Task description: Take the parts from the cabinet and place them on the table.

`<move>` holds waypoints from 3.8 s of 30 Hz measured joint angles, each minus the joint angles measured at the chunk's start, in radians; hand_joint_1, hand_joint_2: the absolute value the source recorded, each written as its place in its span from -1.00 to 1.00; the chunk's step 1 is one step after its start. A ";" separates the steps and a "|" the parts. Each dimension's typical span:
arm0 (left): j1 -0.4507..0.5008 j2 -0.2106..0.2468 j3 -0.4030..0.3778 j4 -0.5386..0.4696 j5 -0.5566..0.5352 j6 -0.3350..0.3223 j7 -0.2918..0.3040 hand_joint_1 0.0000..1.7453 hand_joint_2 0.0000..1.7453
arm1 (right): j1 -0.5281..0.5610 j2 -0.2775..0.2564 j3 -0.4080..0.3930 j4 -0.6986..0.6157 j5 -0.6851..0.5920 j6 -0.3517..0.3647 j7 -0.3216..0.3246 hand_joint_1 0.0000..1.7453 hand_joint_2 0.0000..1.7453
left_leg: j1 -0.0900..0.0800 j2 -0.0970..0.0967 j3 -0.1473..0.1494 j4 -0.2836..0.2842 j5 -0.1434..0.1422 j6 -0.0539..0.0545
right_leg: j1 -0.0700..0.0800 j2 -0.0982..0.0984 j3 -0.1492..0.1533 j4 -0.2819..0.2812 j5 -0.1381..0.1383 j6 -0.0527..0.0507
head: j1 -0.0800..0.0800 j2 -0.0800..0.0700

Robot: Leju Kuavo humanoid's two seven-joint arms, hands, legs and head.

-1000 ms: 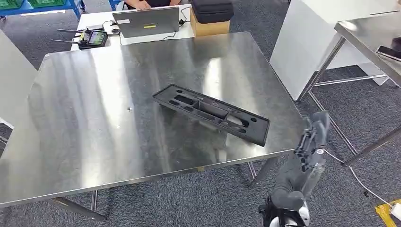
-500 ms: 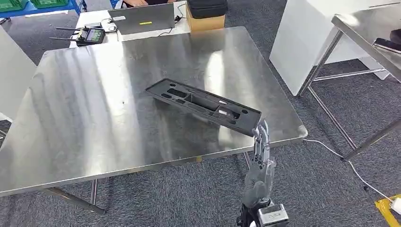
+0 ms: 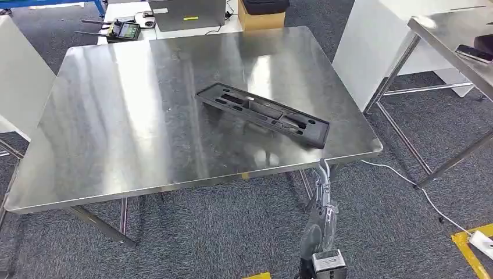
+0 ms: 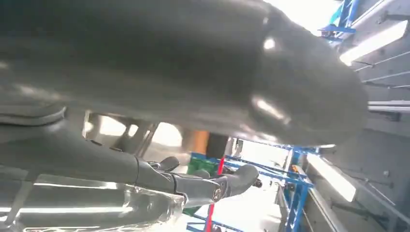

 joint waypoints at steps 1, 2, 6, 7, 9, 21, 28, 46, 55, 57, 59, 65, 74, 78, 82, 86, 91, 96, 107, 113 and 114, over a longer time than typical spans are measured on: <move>-0.001 -0.001 0.000 0.000 0.000 0.000 0.000 -1.00 -1.00 | -0.001 0.000 -0.001 0.002 0.000 0.000 0.000 -1.00 -1.00 | -0.001 -0.001 0.000 0.004 0.006 -0.001 | 0.006 0.000 0.072 -0.099 0.002 -0.009 | 0.001 0.000; -0.001 -0.006 0.000 0.000 0.000 0.000 0.000 -1.00 -1.00 | -0.002 0.000 -0.002 0.002 0.000 0.000 0.000 -1.00 -1.00 | -0.009 -0.002 -0.008 0.011 0.012 -0.006 | 0.014 -0.001 0.140 -0.193 -0.012 -0.020 | 0.001 0.000; 0.001 -0.006 0.000 0.000 0.000 0.002 0.001 -1.00 -1.00 | 0.002 0.000 -0.006 0.009 0.000 0.000 -0.001 -1.00 -1.00 | -0.008 -0.001 -0.015 0.012 0.037 -0.019 | 0.004 -0.004 0.120 -0.212 0.004 -0.026 | -0.006 0.000; 0.001 -0.005 0.001 0.000 0.000 0.003 0.001 -1.00 -1.00 | 0.000 0.000 -0.006 0.010 0.000 0.000 -0.001 -1.00 -1.00 | -0.002 -0.007 -0.022 0.022 0.019 -0.029 | -0.009 -0.008 0.112 -0.213 0.013 -0.036 | -0.004 0.000; 0.003 -0.007 0.001 0.000 0.000 0.004 0.001 -1.00 -1.00 | 0.002 0.001 -0.007 0.012 0.000 0.001 0.000 -1.00 -1.00 | 0.008 -0.012 -0.060 0.118 -0.100 -0.049 | -0.009 -0.012 0.089 -0.213 0.034 -0.053 | -0.015 0.000; 0.009 -0.012 0.004 -0.001 -0.049 -0.008 -0.019 -1.00 -1.00 | -0.248 0.011 -0.193 0.754 -0.049 0.025 0.277 -1.00 -1.00 | 0.029 -0.021 0.102 0.020 -0.089 -0.053 | -0.011 -0.014 -0.025 -0.185 0.137 0.034 | -0.014 0.000; 0.021 -0.013 -0.002 -0.002 -0.089 0.005 0.005 -1.00 -1.00 | -0.237 -0.015 -0.385 1.244 -0.164 0.046 0.665 -1.00 -1.00 | 0.011 -0.016 -0.002 0.014 -0.004 0.004 | -0.014 -0.003 -0.110 0.150 -0.082 0.025 | -0.002 0.000; 0.033 -0.023 -0.012 0.000 -0.144 0.071 0.076 -1.00 -1.00 | -0.264 -0.020 -0.360 1.453 0.069 -0.037 0.824 -1.00 -1.00 | 0.058 -0.012 0.004 0.233 -0.045 -0.100 | -0.018 -0.018 0.018 -0.188 0.080 -0.029 | -0.015 0.000; 0.023 -0.014 -0.053 0.002 -0.193 0.056 0.082 -1.00 -1.00 | -0.252 -0.012 -0.341 1.472 0.065 -0.063 0.832 -1.00 -1.00 | 0.041 -0.010 0.045 0.036 -0.069 -0.011 | -0.014 -0.010 -0.086 -0.055 -0.005 0.005 | -0.009 0.000; 0.023 -0.012 -0.056 0.002 -0.195 0.056 0.087 -1.00 -1.00 | -0.240 -0.012 -0.341 1.476 0.060 -0.071 0.836 -1.00 -1.00 | 0.036 -0.008 0.010 0.037 -0.041 -0.009 | -0.015 -0.008 -0.113 0.093 -0.097 0.002 | -0.007 0.000; 0.023 -0.012 -0.061 0.002 -0.201 0.057 0.092 -1.00 -1.00 | -0.234 -0.016 -0.341 1.478 0.053 -0.080 0.842 -1.00 -1.00 | 0.032 -0.006 -0.028 0.038 -0.016 -0.012 | -0.013 -0.005 -0.098 0.164 -0.067 0.028 | -0.006 0.000; 0.022 -0.015 -0.070 0.003 -0.206 0.077 0.101 -1.00 -1.00 | -0.226 -0.026 -0.343 1.480 0.047 -0.093 0.850 -1.00 -1.00 | 0.017 0.001 -0.076 0.045 0.053 -0.036 | 0.011 -0.003 0.204 -0.236 -0.080 -0.003 | -0.005 0.000; 0.028 -0.016 -0.079 0.005 -0.218 0.076 0.131 -1.00 -1.00 | -0.204 -0.025 -0.346 1.487 0.039 -0.106 0.882 -1.00 -1.00 | 0.040 -0.008 -0.146 0.341 -0.132 -0.079 | -0.003 -0.017 0.150 -0.226 -0.024 -0.048 | -0.013 0.000; 0.029 -0.016 -0.082 0.005 -0.230 0.076 0.145 -1.00 -1.00 | -0.202 -0.024 -0.352 1.487 0.037 -0.111 0.891 -1.00 -1.00 | 0.054 -0.008 0.045 0.068 -0.064 -0.084 | -0.007 -0.017 0.140 -0.203 -0.030 -0.036 | -0.013 0.000; 0.028 -0.017 -0.086 0.005 -0.234 0.074 0.152 -1.00 -1.00 | -0.204 -0.025 -0.358 1.487 0.037 -0.111 0.891 -1.00 -1.00 | 0.046 -0.010 0.046 0.044 -0.068 -0.068 | 0.013 -0.016 0.122 -0.191 -0.032 -0.028 | -0.009 0.000; 0.028 -0.017 -0.087 0.005 -0.234 0.074 0.154 -1.00 -1.00 | -0.204 -0.025 -0.362 1.487 0.037 -0.111 0.891 -1.00 -1.00 | 0.028 -0.010 0.041 0.044 -0.065 -0.057 | 0.011 -0.016 0.117 -0.192 -0.023 -0.015 | -0.008 0.000; 0.028 -0.017 -0.089 0.005 -0.234 0.074 0.155 -1.00 -1.00 | -0.204 -0.024 -0.367 1.487 0.022 -0.111 0.890 -1.00 -1.00 | 0.020 -0.010 0.033 0.050 -0.063 -0.043 | -0.003 -0.016 0.109 -0.198 -0.015 0.002 | -0.008 0.000; 0.028 -0.017 -0.094 0.005 -0.236 0.074 0.154 -1.00 -1.00 | -0.205 -0.018 -0.390 1.487 -0.001 -0.113 0.884 -1.00 -1.00 | 0.016 -0.009 0.027 0.049 -0.058 -0.030 | -0.005 -0.015 0.103 -0.201 -0.007 0.016 | -0.008 0.000; 0.028 -0.019 -0.104 0.005 -0.246 0.069 0.153 -1.00 -1.00 | -0.200 -0.019 -0.412 1.487 -0.008 -0.116 0.884 -1.00 -1.00 | 0.043 0.047 0.021 0.033 -0.039 -0.035 | -0.032 -0.038 0.065 -0.148 -0.013 0.068 | 0.002 0.000; 0.027 -0.018 -0.109 0.004 -0.260 0.067 0.157 -1.00 -1.00 | -0.200 -0.013 -0.422 1.487 -0.024 -0.126 0.883 -1.00 -1.00 | 0.047 0.061 0.028 0.038 -0.051 -0.081 | -0.030 -0.027 0.059 -0.168 0.016 -0.008 | -0.001 0.000; 0.026 -0.018 -0.110 0.004 -0.265 0.066 0.157 -1.00 -1.00 | -0.201 -0.013 -0.423 1.487 -0.025 -0.127 0.884 -1.00 -1.00 | 0.048 0.026 0.013 0.073 -0.087 -0.083 | -0.025 -0.019 0.057 -0.168 0.020 -0.016 | -0.001 0.000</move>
